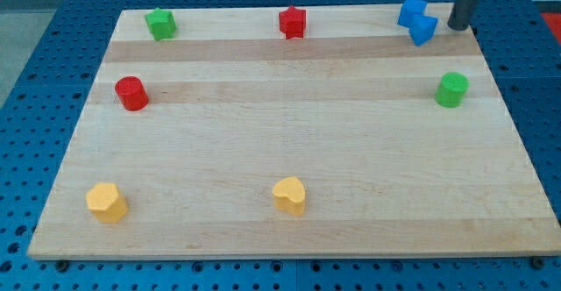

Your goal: Move blue triangle to the bottom right of the board

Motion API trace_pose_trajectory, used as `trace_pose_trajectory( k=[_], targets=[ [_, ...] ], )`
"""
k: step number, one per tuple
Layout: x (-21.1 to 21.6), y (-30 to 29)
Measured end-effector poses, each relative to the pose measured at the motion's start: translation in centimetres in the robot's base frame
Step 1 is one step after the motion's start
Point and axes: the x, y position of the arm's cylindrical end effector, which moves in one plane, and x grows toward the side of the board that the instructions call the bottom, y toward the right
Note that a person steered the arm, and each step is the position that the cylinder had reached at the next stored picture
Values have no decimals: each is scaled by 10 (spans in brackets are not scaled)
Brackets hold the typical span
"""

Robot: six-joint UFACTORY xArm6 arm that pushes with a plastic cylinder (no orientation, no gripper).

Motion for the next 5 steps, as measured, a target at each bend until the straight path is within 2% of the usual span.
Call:
trace_pose_trajectory(
  k=[5],
  targets=[
    [8,-43]
  ],
)
